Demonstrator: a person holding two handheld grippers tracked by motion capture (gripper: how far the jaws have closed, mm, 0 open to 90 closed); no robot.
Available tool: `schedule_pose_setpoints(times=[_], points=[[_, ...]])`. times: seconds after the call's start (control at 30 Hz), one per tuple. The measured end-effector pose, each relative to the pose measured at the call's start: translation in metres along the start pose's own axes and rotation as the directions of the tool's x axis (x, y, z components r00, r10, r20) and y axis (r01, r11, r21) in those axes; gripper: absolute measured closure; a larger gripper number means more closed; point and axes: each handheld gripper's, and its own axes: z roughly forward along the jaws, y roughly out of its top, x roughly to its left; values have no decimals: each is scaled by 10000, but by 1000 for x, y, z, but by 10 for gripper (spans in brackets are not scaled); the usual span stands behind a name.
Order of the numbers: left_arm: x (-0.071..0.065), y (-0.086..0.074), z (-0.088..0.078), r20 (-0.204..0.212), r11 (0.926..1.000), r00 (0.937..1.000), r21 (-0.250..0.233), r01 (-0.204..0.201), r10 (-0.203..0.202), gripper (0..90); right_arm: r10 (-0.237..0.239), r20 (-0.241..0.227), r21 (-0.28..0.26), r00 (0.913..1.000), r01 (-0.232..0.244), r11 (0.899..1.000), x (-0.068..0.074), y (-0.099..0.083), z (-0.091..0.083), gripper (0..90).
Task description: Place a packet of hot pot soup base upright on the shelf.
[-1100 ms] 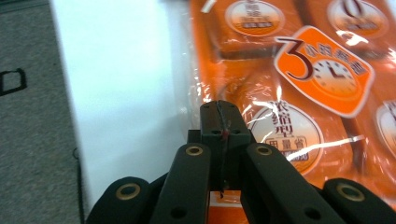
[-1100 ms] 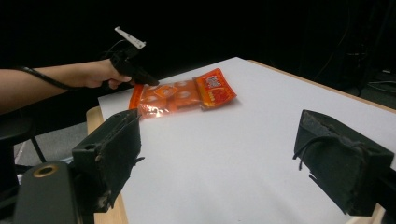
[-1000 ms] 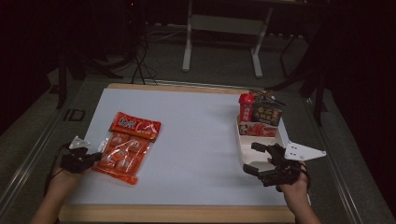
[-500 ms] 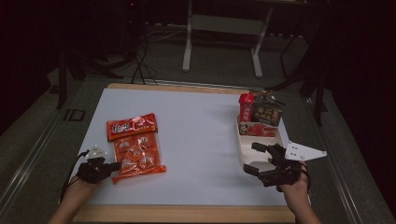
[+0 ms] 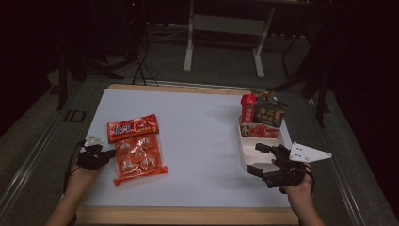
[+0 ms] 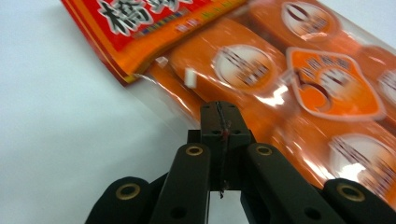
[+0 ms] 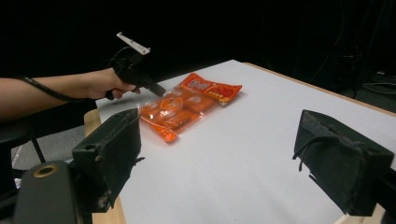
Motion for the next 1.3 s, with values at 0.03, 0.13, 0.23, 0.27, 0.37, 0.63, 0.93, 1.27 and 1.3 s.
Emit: schedule_pose_setpoints(times=[0.03, 0.13, 0.23, 0.27, 0.37, 0.63, 0.93, 1.27, 1.3], points=[[1, 2, 2, 11, 10000, 10000, 47, 26, -26, 900, 9, -18, -4, 10000, -9, 10000, 0, 0, 0, 144], [1, 6, 7, -2, 9999, 10000, 104, 9, -9, 900, -35, -13, 40, 10000, 35, 10000, 1, 0, 0, 144], [0, 8, 8, 60, 9998, 10000, 212, -36, 34, 900, -33, 1, 34, 10000, 33, 10000, 1, 0, 0, 144], [0, 9, 8, 54, 9996, 10000, 267, -63, 61, 900, -13, -3, 29, 10000, 13, 10000, 0, -1, 0, 145], [-4, 10, 10, -59, 9993, 9997, 312, -220, 222, 900, -7, -8, 44, 10000, 7, 10000, -1, -1, 1, 145], [-19, 15, 11, 378, 9966, 9973, 508, -651, 633, 900, 6, -75, 75, 10000, -5, 10000, -1, -1, 4, 145], [-33, 23, 23, 716, 9960, 9947, 452, -767, 734, 900, -17, -104, 71, 9999, 18, 10000, -1, -1, 4, 145], [-34, 24, 21, 166, 9978, 9978, 131, -650, 648, 900, -1, -91, 50, 10000, 1, 10000, -1, -1, 2, 145], [-31, 25, 21, 115, 9989, 9989, 105, -458, 457, 900, 28, -84, 38, 10000, -28, 10000, -1, -2, 1, 145]])
